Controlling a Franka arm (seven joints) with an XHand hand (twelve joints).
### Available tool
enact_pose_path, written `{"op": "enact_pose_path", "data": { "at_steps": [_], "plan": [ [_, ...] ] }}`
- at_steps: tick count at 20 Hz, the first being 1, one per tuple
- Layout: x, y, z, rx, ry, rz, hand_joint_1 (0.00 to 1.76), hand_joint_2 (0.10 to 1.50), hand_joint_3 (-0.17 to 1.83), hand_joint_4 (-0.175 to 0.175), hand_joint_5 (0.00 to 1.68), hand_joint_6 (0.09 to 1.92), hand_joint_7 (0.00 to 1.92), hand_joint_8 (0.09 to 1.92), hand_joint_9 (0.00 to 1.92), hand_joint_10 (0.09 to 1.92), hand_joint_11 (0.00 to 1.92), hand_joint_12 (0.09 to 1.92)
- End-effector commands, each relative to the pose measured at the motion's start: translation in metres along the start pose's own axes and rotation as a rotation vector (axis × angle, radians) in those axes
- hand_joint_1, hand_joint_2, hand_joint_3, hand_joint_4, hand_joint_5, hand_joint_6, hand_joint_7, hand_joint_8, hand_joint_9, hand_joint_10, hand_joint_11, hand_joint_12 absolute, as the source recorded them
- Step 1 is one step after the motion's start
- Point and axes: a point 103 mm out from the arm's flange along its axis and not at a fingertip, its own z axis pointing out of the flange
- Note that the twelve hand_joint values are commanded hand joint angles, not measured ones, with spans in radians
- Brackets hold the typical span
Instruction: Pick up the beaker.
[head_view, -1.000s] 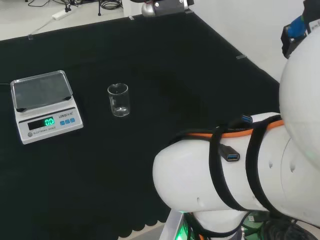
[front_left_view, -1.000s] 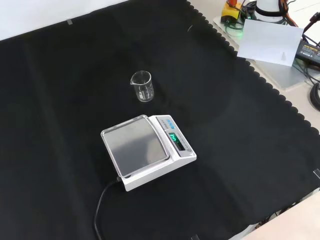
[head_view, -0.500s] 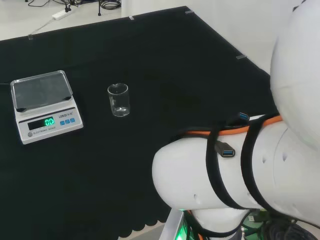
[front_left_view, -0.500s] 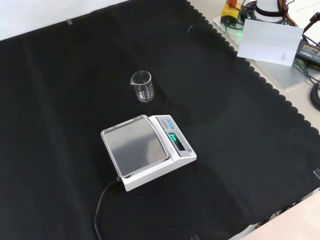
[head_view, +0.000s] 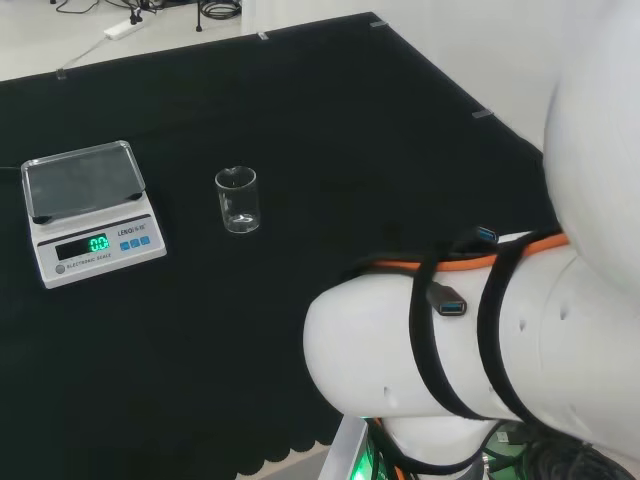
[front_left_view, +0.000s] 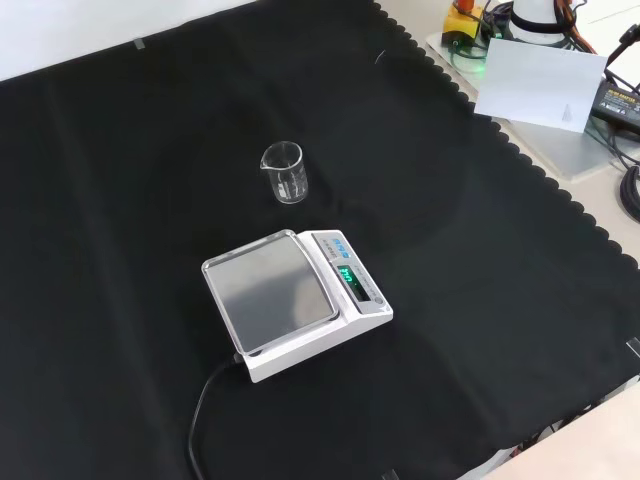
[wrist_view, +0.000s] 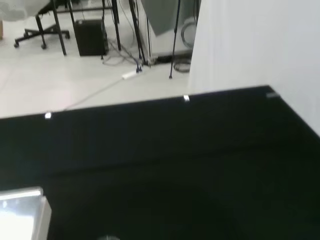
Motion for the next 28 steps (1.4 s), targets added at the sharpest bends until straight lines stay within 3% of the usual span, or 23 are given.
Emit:
{"op": "enact_pose_path", "data": {
  "at_steps": [1,9,20,28],
  "plan": [
    [-0.016,0.002,0.130,0.219,0.009,0.002,0.65,0.70,0.09,-0.055,0.32,0.09,0.34,0.73,0.38,0.86,0.09,1.51],
    [0.005,0.013,0.185,0.277,-0.025,-0.043,0.66,0.69,0.09,-0.035,0.29,0.09,0.33,0.73,0.37,0.86,0.05,1.51],
    [0.032,0.038,0.245,0.338,-0.007,-0.089,0.68,0.67,0.07,-0.006,0.15,0.09,0.14,0.74,0.24,0.90,0.00,1.50],
    [0.075,0.062,0.289,0.377,-0.018,-0.162,0.68,0.66,0.06,0.005,0.09,0.09,0.05,0.73,0.19,0.91,0.00,1.47]
  ]
}}
